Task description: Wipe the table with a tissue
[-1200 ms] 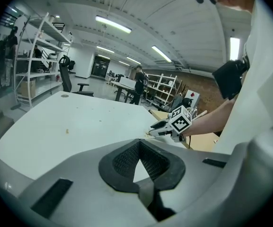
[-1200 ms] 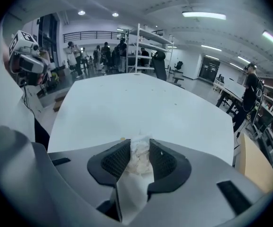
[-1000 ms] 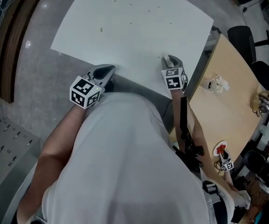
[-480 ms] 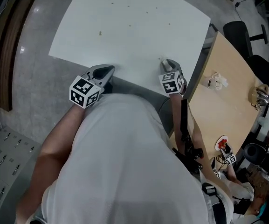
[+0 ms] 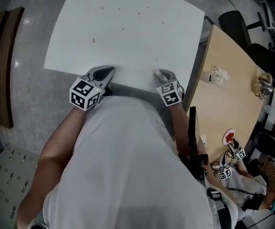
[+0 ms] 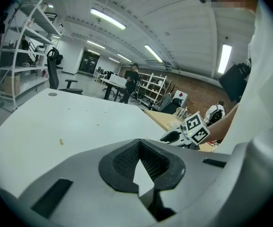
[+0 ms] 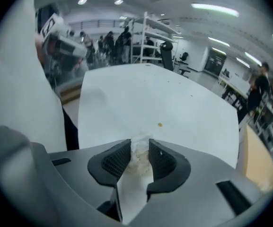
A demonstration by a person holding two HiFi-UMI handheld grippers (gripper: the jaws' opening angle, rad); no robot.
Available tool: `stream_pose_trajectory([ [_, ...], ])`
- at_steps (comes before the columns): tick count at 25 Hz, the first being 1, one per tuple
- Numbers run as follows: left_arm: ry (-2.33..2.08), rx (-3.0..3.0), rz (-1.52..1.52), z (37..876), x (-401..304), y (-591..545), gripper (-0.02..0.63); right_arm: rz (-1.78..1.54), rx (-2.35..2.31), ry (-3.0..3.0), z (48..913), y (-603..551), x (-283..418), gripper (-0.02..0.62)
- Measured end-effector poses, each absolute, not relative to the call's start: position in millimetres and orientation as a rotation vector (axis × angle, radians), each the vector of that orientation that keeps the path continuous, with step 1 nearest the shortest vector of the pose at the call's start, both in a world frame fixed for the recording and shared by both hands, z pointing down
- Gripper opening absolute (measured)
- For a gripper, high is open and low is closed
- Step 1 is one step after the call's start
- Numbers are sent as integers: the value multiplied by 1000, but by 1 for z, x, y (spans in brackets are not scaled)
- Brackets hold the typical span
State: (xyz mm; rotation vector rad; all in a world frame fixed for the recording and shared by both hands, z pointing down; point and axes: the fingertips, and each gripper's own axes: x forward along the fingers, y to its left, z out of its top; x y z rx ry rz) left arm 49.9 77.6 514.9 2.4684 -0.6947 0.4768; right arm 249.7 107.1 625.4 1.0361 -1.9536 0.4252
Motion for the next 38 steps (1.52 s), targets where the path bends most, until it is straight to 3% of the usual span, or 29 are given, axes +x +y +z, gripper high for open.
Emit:
stream_pose_trajectory([
  [4,-677,2477,472,514,54,72,5,676,1387,-2055,603,87,282,121],
  [9,-678,2474,475,515,49,69,5,597,1462,-1971,605,59,317,123],
  [26,-710,2497,453,508,15,31,5,217,1200,-1863,629,36,284,118],
  [38,-575,2548,487,508,6,17,5,225,1259,-1848,629,48,253,115],
])
